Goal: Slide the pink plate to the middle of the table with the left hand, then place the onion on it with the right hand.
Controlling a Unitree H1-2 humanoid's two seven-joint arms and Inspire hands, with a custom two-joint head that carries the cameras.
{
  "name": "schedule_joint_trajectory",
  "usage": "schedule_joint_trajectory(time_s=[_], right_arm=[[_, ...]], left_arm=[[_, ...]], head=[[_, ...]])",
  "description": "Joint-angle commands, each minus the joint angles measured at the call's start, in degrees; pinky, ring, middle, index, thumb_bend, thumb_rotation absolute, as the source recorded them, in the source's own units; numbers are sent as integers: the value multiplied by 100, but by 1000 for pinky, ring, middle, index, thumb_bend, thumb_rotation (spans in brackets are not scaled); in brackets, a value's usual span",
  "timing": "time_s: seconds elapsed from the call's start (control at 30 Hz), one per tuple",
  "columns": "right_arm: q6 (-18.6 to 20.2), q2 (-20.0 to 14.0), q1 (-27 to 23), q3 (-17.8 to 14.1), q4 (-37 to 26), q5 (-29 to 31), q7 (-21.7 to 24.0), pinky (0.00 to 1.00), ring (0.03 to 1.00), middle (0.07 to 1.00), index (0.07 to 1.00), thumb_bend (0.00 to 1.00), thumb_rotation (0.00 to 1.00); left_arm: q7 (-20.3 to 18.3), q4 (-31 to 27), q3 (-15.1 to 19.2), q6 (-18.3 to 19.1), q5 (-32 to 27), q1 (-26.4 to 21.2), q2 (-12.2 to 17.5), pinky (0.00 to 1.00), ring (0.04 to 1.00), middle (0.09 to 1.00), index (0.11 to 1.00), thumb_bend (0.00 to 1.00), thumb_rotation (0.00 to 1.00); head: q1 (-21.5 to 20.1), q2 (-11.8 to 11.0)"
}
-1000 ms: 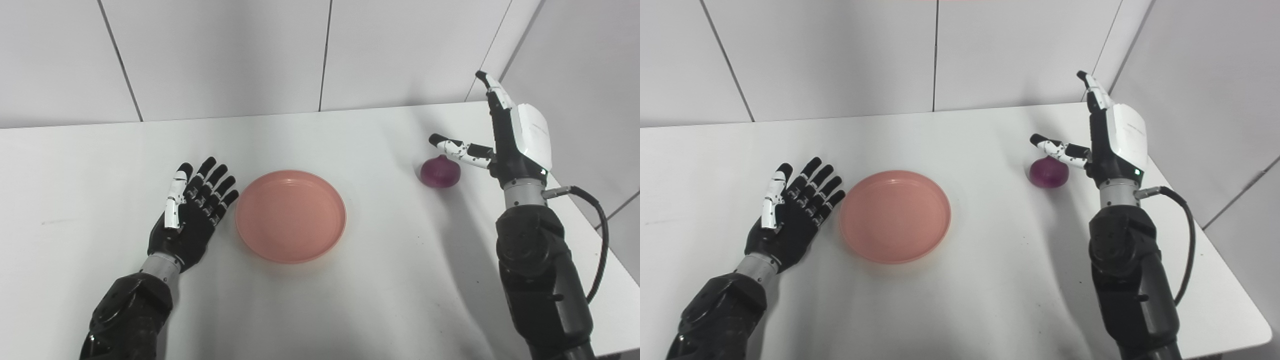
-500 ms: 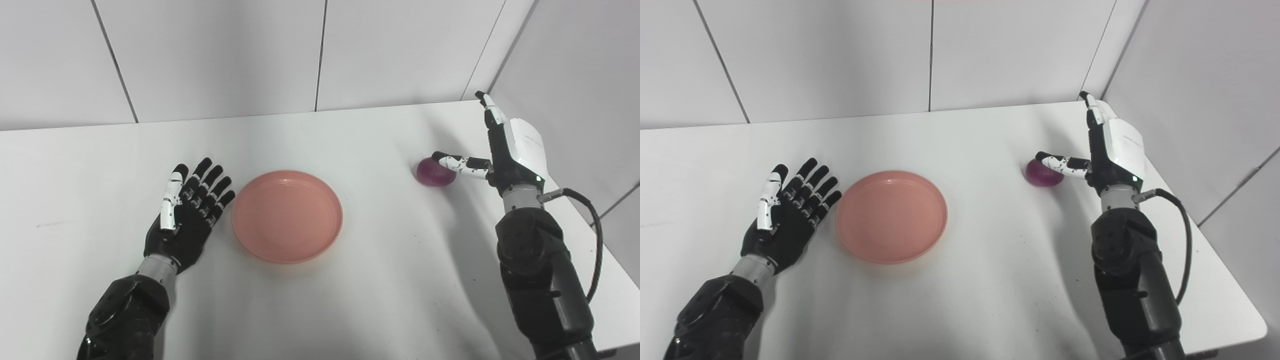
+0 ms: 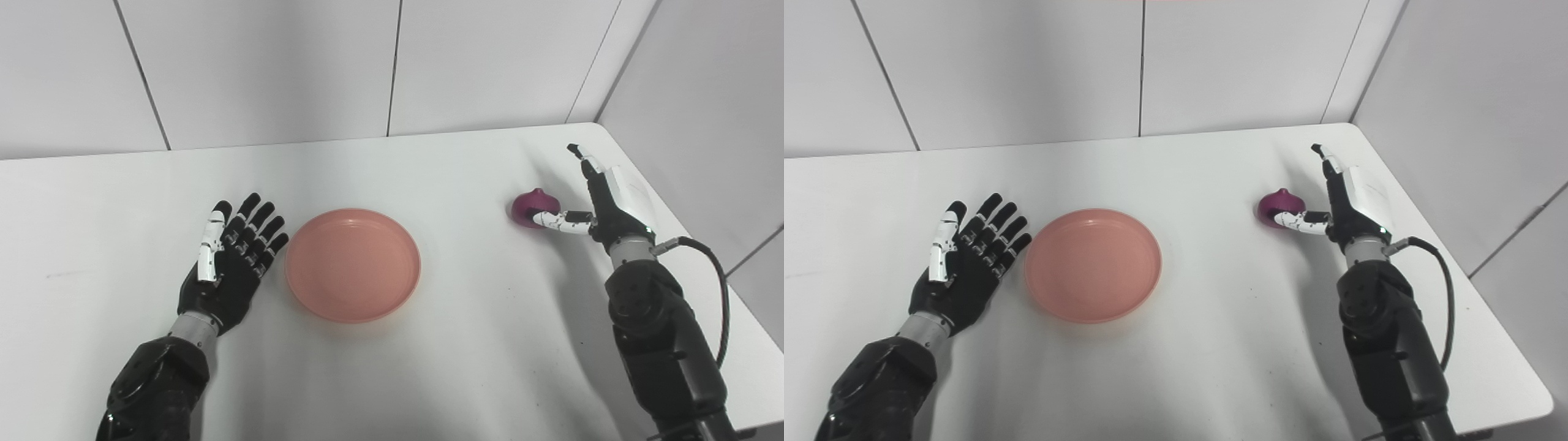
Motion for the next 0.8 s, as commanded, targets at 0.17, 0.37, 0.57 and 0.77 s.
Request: schedule_joint_trajectory(time_s=[0.17,0.37,0.57,0.77], right_arm=[[-85,-261,-182,142,85,-34,-55,783,900,938,953,1000,361],[27,-281,-249,249,214,48,39,799,902,939,957,1000,368],[-86,-299,-316,292,360,153,61,802,900,937,944,1000,359],[-97,-377,-390,384,446,181,116,763,862,903,912,1000,353]], left_arm=[[54,-24,-29,-8,124,-8,-22,965,972,976,969,448,1000],[75,-57,-51,8,141,-4,-10,967,974,979,968,450,1000],[52,-59,-35,17,162,-5,-18,969,976,980,968,448,1000],[55,-43,-50,20,192,-12,-11,963,973,978,965,449,1000]], head=[[16,-11],[19,-18],[22,-20],[28,-21]])
